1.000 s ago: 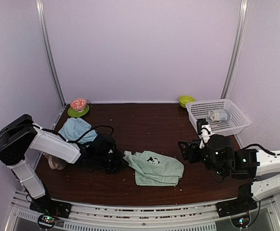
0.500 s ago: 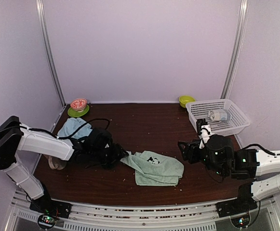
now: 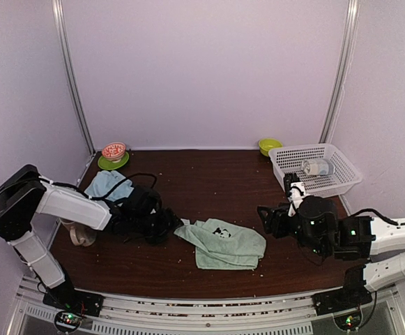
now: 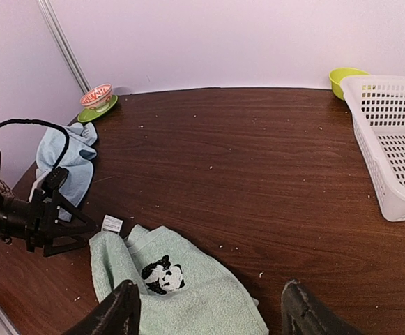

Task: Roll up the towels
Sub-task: Pick up the towel from the center of the board.

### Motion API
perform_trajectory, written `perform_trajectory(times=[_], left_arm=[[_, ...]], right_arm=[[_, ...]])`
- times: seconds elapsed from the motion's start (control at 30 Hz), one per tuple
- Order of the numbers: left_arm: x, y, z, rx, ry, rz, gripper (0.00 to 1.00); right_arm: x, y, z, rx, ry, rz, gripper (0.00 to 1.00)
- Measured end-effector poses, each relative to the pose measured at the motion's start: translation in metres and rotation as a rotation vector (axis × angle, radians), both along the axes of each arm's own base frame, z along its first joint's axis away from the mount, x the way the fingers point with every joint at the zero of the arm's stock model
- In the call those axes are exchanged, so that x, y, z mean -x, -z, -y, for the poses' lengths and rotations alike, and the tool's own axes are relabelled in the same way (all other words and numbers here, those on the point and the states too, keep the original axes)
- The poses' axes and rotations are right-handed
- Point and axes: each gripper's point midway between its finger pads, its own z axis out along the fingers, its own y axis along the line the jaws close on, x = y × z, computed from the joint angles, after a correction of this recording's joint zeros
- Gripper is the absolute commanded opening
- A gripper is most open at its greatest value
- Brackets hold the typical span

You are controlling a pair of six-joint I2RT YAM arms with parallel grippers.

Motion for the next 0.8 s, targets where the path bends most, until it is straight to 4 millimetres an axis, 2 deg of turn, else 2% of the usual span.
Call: perform_trajectory(times=[0.17, 0.3, 0.63, 0.67, 0.7, 0.8], left_arm=[[-0.007, 0.000, 0.015, 0.047, 0.021, 0.011, 0.72], [-0.011, -0.001, 0.027, 0.095, 0.039, 0.019, 0.65], [-0.005, 0.009, 0.026, 0.100, 0.043, -0.011, 0.18], [-0.004, 0.009, 0.025, 0.098, 0.044, -0.011, 0.09], [-0.003, 0.009, 0.024, 0.094, 0.047, -0.010, 0.04], [-0.003, 0.004, 0.022, 0.091, 0.044, -0.003, 0.00]], right_arm=[[0.000, 0.001, 0.000, 0.006, 0.000, -0.003, 0.69], [0.000, 0.004, 0.000, 0.014, 0.000, -0.007, 0.69], [-0.001, 0.006, -0.001, 0.024, -0.001, -0.009, 0.70], [-0.001, 0.006, -0.002, 0.025, -0.001, -0.010, 0.69], [-0.001, 0.005, -0.002, 0.026, -0.001, -0.010, 0.69], [-0.001, 0.003, -0.003, 0.023, -0.001, -0.009, 0.69]])
